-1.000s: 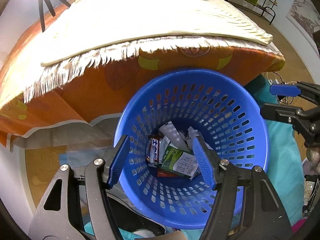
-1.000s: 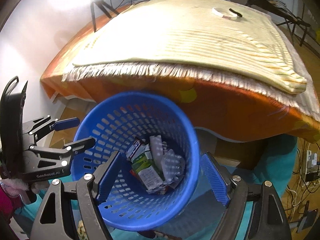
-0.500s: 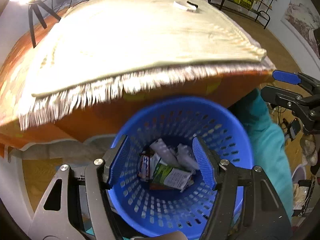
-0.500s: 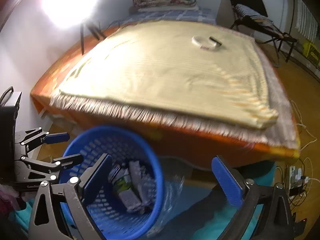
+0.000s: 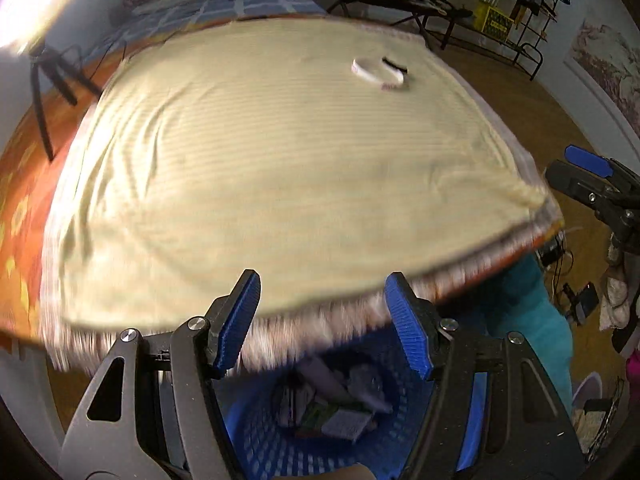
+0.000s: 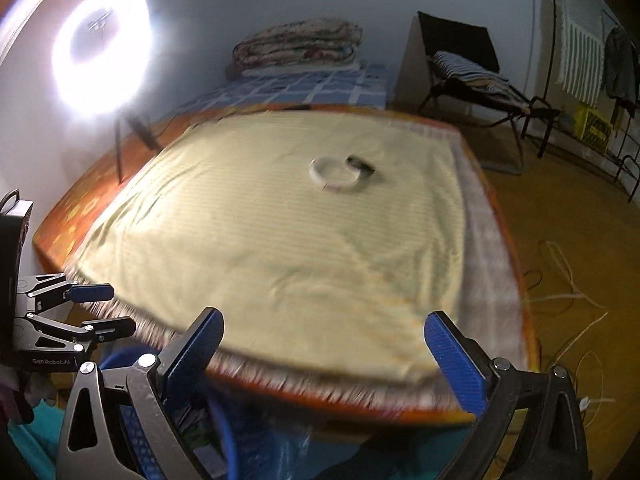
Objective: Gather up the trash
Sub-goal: 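Move both tools back over the bed toward the wristband and hair tie, then grasp the white wristband with the left tool while the right tool grasps the black hair tie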
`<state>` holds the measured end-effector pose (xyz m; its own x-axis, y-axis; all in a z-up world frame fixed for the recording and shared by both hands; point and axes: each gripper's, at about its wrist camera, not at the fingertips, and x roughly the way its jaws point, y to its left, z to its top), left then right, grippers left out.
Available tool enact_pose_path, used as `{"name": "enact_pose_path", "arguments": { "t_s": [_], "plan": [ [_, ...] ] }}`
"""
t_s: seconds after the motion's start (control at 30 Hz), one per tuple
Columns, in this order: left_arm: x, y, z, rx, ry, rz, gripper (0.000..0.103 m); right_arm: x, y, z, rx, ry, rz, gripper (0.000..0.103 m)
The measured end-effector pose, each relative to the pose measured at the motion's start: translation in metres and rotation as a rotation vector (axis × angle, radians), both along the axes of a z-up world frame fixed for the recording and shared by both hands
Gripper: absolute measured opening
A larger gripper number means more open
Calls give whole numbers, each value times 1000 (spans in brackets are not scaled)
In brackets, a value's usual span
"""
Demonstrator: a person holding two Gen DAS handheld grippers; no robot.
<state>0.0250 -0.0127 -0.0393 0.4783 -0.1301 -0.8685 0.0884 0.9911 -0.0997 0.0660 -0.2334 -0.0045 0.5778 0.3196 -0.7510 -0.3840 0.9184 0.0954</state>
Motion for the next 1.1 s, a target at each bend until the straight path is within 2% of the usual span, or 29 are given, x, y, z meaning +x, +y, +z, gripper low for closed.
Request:
{"name": "enact_pose_path", "arguments": {
  "t_s": [0.2, 0.4, 0.47, 0.53, 0.6, 0.67, 0.73, 0.8, 0.83, 0.87, 1.07, 1.1],
  "plan": [
    [54, -13, 9, 9, -36, -11, 67, 57, -12, 9, 57, 3, -23, 101],
    [106, -22, 11, 1, -48, -17, 67, 120, -19, -3, 158, 94, -16, 96],
    [122, -25, 9, -9, -47, -16, 67, 139, -19, -11, 190, 131, -14, 87],
    [140, -27, 6, -16, -43, -17, 66, 155, -19, -20, 222, 165, -17, 84],
    [159, -29, 1, -37, -34, -11, 58, 170, -19, -28, 254, 192, -28, 83],
    [173, -30, -3, -50, -28, -4, 54, 190, -18, -38, 279, 222, -41, 73],
    [189, -33, -6, -56, -30, -2, 49, 205, -17, -46, 294, 242, -51, 69],
    [203, -37, -9, -54, -26, -7, 43, 217, -15, -53, 305, 258, -56, 68],
    [208, -39, -11, -54, -23, -10, 41, 225, -13, -58, 309, 271, -58, 64],
    [214, -40, -12, -57, -21, -12, 41, 230, -11, -61, 312, 280, -59, 58],
    [242, -46, -20, -59, -21, -19, 41, 255, 7, -77, 286, 301, -34, 47],
    [245, -47, -22, -58, -18, -17, 36, 257, 9, -78, 279, 303, -34, 46]
  ]
}}
